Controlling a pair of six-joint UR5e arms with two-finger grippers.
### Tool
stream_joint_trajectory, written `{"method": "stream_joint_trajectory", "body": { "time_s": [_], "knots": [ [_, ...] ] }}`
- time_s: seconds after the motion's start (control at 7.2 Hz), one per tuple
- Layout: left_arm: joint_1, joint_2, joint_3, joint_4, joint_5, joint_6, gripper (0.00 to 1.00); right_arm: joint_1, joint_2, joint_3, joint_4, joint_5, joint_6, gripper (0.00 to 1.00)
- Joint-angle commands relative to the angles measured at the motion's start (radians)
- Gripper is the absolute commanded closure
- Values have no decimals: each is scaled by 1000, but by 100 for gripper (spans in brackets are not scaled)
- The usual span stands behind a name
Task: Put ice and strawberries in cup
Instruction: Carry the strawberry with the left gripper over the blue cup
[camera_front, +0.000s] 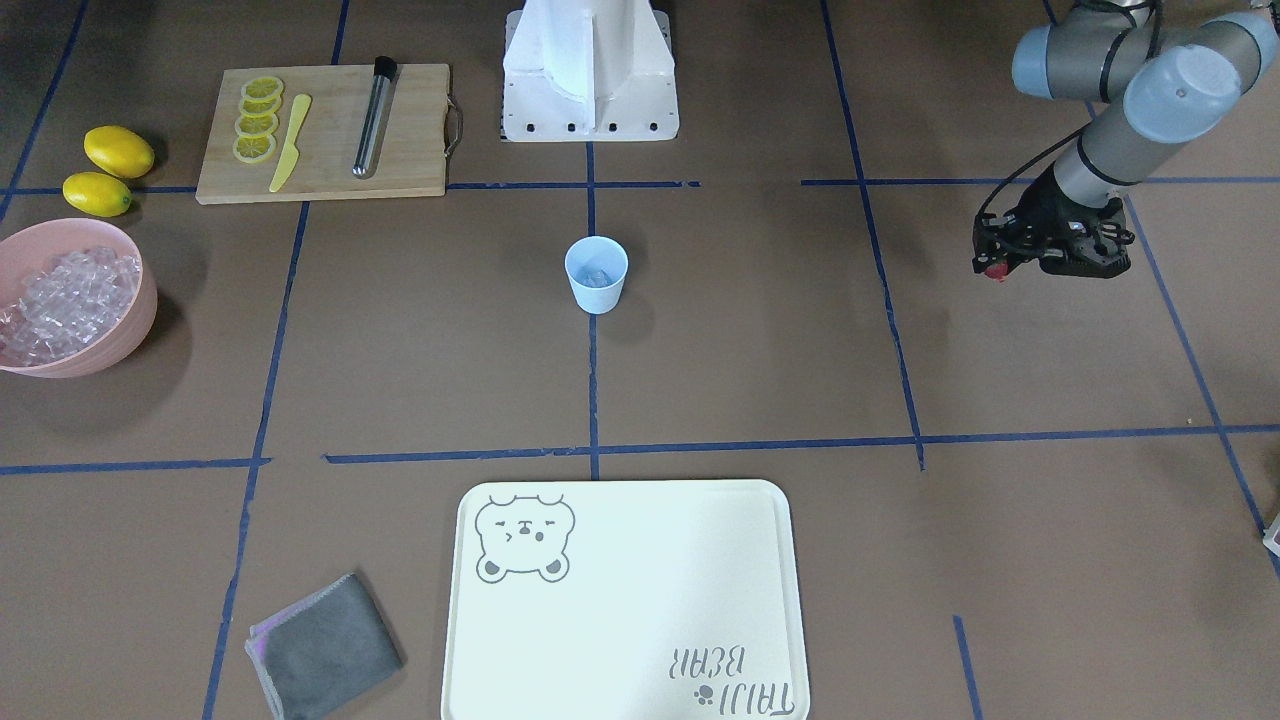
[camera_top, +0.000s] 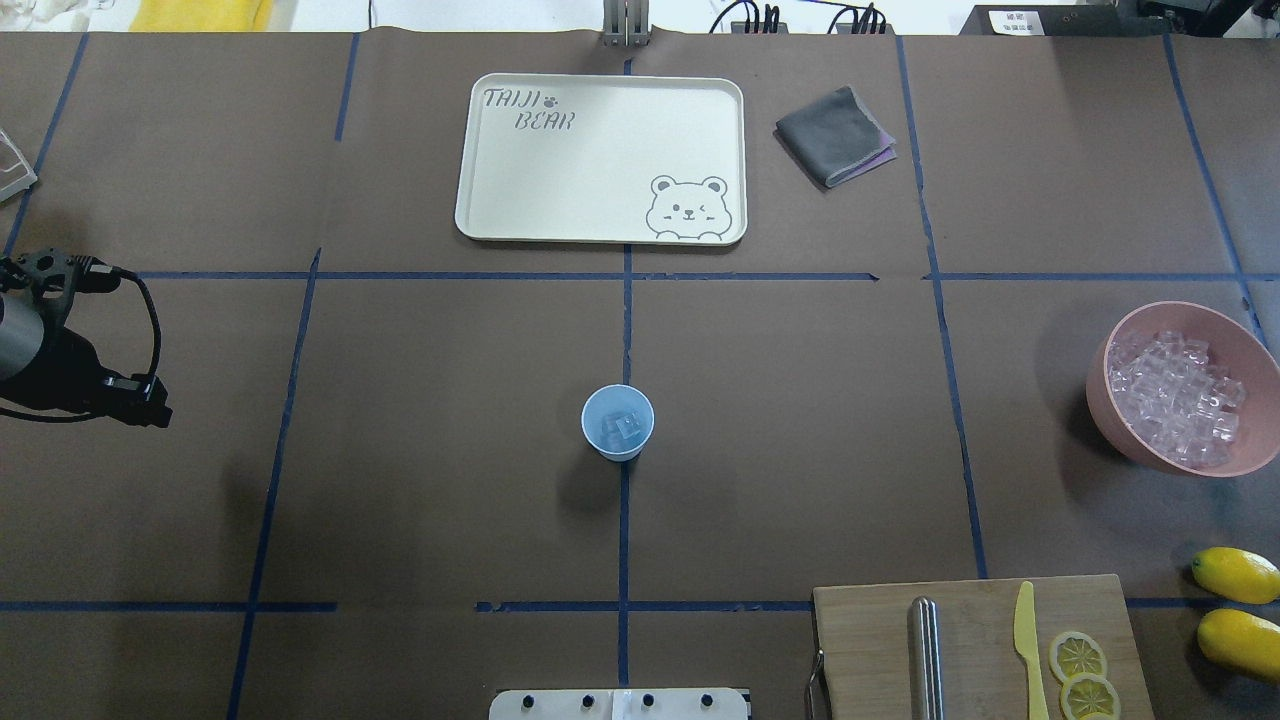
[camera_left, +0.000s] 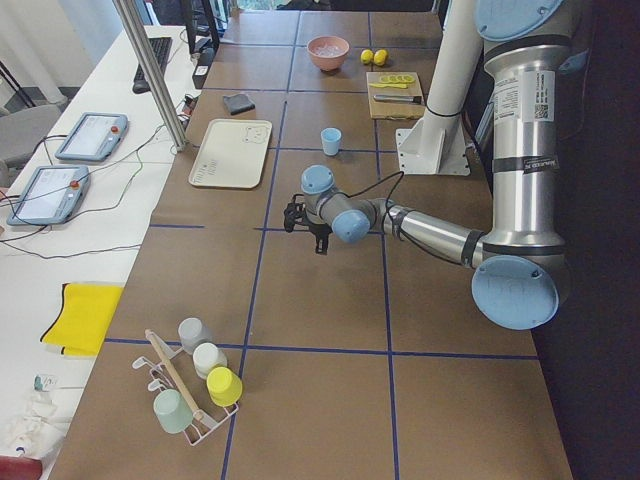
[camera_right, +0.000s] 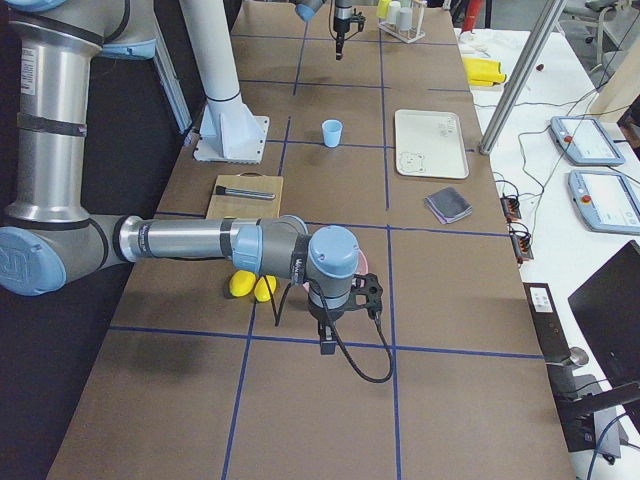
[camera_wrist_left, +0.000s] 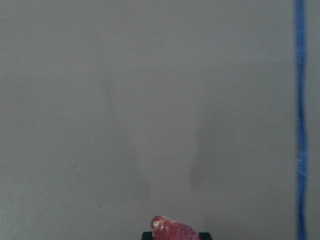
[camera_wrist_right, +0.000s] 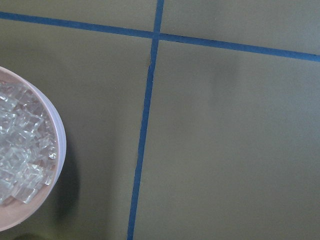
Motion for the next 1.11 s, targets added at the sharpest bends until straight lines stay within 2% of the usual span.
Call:
{"method": "stream_joint_trajectory", "body": {
  "time_s": [0.0, 0.14, 0.28, 0.42, 0.56, 0.97],
  "knots": [
    [-3, -58, -258, 369, 1, 6, 100, 0, 1, 2, 0, 0, 2, 0],
    [-2, -133, -318, 492, 5, 4, 100, 0, 3, 2, 0, 0, 3, 0],
    [18, -252, -306, 566, 11, -6, 100, 0, 1, 2, 0, 0, 5, 0],
    [80, -343, -285, 584, 45, -44, 99, 0, 1, 3, 0, -2, 6, 0],
    [165, -434, -241, 586, 154, -139, 99, -2, 3, 3, 0, -2, 5, 0],
    [274, -708, -14, 575, 176, -333, 97, 0, 4, 3, 0, -3, 6, 0]
  ]
}}
